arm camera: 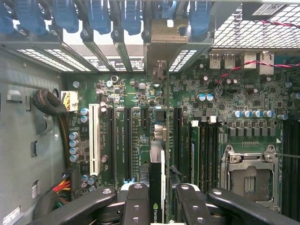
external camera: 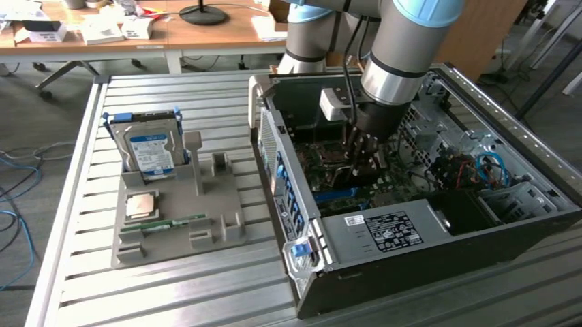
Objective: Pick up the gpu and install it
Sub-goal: 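Insert the gpu into the slot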
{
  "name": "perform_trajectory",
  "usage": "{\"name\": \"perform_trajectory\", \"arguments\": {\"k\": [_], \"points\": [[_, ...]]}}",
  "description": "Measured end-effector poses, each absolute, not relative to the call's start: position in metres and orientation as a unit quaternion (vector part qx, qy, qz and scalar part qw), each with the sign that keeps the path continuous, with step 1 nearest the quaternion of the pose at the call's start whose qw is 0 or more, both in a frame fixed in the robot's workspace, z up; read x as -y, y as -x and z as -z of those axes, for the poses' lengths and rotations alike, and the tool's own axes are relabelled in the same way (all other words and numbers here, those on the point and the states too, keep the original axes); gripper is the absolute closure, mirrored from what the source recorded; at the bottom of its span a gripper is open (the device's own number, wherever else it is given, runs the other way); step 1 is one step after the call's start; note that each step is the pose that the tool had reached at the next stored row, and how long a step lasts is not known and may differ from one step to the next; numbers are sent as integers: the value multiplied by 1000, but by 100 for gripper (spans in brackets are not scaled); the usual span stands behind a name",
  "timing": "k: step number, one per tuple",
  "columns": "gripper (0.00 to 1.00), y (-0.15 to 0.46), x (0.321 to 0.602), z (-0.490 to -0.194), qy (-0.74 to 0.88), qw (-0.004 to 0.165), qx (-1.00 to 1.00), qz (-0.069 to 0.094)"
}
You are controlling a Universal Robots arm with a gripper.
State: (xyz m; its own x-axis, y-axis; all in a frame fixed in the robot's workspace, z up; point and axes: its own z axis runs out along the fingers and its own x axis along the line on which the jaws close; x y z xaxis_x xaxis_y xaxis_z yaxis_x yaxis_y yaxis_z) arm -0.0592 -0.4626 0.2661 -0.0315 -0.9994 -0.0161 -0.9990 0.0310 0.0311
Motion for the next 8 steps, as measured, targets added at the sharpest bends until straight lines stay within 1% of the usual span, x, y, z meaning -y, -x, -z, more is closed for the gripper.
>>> {"name": "perform_trajectory", "arguments": {"k": [8], "points": [[74, 59, 462, -266, -698, 6, 716, 16]]}}
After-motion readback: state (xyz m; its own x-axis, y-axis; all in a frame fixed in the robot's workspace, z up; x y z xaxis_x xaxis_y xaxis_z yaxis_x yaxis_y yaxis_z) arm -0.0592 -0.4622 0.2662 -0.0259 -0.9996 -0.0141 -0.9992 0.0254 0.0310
